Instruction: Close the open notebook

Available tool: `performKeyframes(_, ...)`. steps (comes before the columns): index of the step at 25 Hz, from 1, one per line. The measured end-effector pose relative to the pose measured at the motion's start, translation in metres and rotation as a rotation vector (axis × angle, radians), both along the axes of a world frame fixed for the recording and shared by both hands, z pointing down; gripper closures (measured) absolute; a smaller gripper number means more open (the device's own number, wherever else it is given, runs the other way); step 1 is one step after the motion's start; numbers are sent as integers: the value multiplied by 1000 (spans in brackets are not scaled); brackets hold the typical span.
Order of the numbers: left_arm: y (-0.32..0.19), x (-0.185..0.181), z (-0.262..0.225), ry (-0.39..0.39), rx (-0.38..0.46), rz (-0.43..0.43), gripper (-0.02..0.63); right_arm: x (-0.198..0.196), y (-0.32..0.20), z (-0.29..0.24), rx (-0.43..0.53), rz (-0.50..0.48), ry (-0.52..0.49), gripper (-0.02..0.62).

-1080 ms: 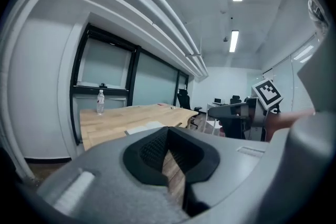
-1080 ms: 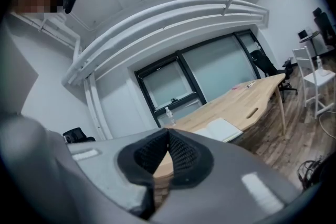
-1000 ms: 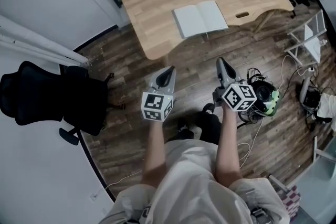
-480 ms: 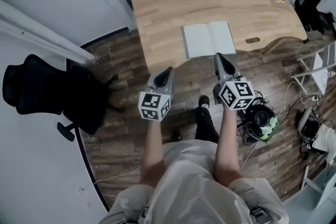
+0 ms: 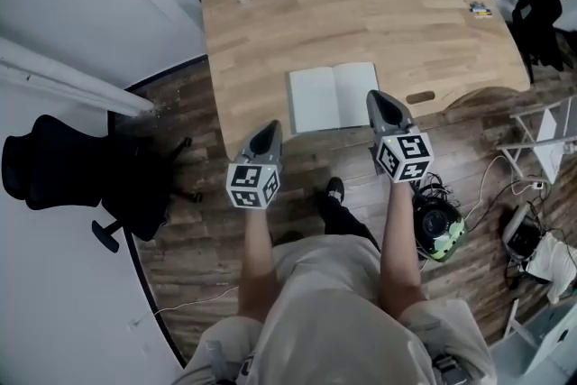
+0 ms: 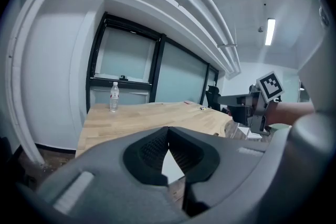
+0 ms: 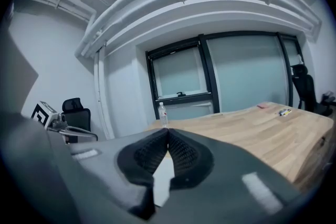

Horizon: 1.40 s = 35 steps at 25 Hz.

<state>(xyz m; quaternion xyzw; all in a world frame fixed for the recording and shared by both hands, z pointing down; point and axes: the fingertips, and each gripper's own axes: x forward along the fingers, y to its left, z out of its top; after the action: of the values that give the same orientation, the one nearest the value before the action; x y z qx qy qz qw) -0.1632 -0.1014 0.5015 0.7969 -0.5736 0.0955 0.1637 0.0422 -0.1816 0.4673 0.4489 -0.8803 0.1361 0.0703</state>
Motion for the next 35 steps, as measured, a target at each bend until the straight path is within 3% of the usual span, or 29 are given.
performKeyframes(3, -16, 11, 13, 1, -18, -18, 598, 12, -24, 26, -33, -33, 47, 594)
performKeyframes(7, -15, 16, 40, 1, -70, -1, 598, -3, -29, 70, -91, -117, 118, 594)
performKeyframes(11, -3, 28, 69, -95, -140, 83, 598, -22, -20, 107, -133, -230, 216, 594)
performKeyframes(14, 1, 33, 87, -91, -170, 68, 598, -34, -26, 127, -153, -284, 261, 594)
performKeyframes(21, 2, 50, 133, -47, -279, -44, 597, -51, -23, 193, -233, -470, 364, 594)
performKeyframes(27, -2, 65, 170, 110, -342, -285, 598, -46, -40, 231, -253, -633, 414, 594)
performKeyframes(30, 5, 66, 187, 162, -361, -381, 597, -43, -37, 254, -235, -723, 519, 594)
performKeyframes(35, 12, 72, 208, 244, -391, -536, 595, -38, -33, 265, -205, -746, 552, 594)
